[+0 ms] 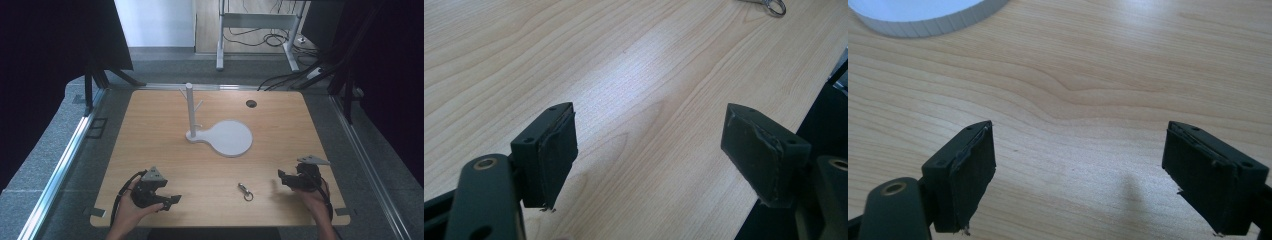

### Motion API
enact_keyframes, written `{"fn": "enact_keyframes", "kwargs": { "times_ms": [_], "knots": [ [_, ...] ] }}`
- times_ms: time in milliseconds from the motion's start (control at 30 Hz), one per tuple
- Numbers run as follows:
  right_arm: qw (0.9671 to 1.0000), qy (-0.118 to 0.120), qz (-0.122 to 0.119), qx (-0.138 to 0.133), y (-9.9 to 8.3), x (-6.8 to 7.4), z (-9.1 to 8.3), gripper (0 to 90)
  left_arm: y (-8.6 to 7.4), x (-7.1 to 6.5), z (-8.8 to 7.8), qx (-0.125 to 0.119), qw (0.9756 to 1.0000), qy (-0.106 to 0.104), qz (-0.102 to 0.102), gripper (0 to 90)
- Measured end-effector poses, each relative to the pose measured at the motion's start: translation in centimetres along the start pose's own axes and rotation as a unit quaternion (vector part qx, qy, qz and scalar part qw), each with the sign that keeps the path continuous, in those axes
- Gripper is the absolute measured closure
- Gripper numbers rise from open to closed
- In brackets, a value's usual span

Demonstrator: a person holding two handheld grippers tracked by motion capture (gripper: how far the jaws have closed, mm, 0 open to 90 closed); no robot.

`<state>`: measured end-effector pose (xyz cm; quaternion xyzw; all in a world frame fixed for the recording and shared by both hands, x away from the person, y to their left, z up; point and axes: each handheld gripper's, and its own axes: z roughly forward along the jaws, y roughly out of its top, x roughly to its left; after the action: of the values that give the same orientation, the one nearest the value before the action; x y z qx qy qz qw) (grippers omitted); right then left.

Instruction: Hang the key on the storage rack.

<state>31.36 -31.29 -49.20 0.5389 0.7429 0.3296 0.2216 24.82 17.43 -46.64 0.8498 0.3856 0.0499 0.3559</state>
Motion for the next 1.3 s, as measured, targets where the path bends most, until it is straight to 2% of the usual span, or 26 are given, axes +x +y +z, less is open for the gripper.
{"fn": "enact_keyframes", "kwargs": {
  "times_ms": [267,533,833,1000,1100,1300],
  "knots": [
    [0.9999,0.008,-0.008,-0.01,0.4,0.4,-0.7,17.4,-0.1,0.2,-0.4,-0.006,1.0,0.002,-0.003,23.0],
    [0.9996,0.014,-0.024,0.008,0.1,0.7,-0.4,21.0,0.0,0.1,-0.4,-0.006,1.0,0.003,-0.001,23.0],
    [0.9995,0.018,-0.024,0.007,0.2,0.6,-0.5,25.4,0.0,0.0,-0.3,-0.003,1.0,0.0,0.004,23.0],
    [0.999,0.026,-0.036,0.006,0.5,1.2,-0.4,29.7,0.0,0.0,-0.3,-0.004,1.0,-0.001,0.002,23.0],
    [0.9989,0.031,-0.035,0.0,0.7,1.4,-0.6,30.3,0.0,0.1,-0.4,-0.005,1.0,0.0,-0.002,23.0],
    [0.9975,0.046,-0.053,0.002,1.4,2.3,-1.0,31.2,-0.3,0.7,-1.1,-0.014,0.9998,0.009,-0.011,23.0]
  ]
}}
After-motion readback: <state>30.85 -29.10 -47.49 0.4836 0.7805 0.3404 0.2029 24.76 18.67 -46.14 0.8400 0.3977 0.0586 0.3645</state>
